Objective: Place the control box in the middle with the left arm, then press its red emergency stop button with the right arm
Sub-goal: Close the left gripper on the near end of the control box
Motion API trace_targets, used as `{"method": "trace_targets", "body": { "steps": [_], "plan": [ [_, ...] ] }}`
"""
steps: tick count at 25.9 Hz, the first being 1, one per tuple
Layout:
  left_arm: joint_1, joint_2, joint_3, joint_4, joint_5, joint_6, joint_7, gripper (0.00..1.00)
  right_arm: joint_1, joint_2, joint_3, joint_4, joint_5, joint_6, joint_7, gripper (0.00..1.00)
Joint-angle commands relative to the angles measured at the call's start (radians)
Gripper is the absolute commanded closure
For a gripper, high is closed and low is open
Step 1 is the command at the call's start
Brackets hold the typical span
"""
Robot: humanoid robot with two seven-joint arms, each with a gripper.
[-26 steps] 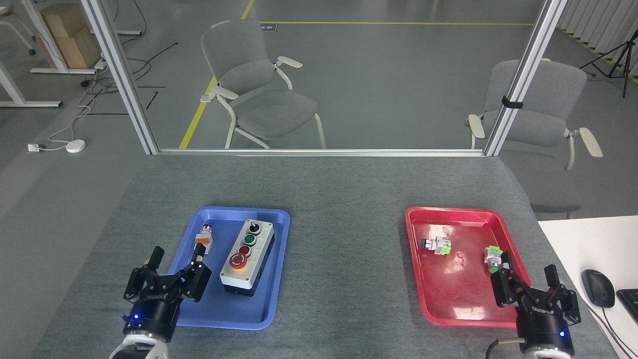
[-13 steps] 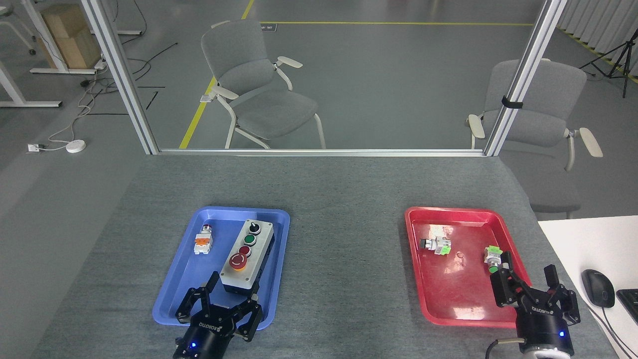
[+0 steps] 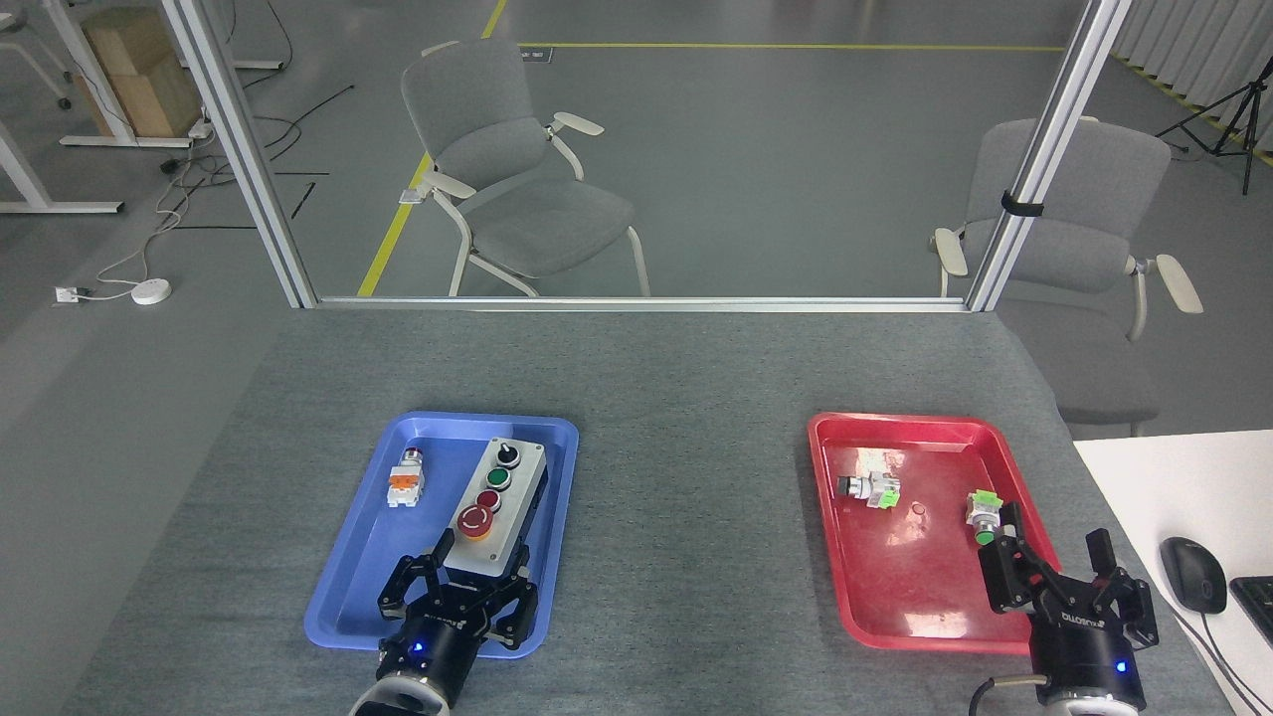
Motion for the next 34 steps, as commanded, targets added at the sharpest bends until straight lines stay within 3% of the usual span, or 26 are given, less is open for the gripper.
{"method": "trace_targets", "body": {
  "steps": [1, 27, 34],
  "plan": [
    [-0.041, 0.000, 0.000, 0.065, 0.001, 0.037, 0.002, 0.09, -0.001, 0.000, -0.001, 0.000, 0.000, -0.001, -0.001, 0.01],
    [-0.175, -0.016, -0.003, 0.293, 0.004, 0.045, 0.016, 0.06, -0.003, 0.008, 0.002, 0.000, 0.000, -0.001, -0.001, 0.01],
    [-0.207, -0.061, -0.005, 0.367, 0.005, 0.045, 0.011, 0.04, -0.003, 0.011, 0.002, 0.000, 0.000, -0.001, -0.001, 0.01]
  ]
}}
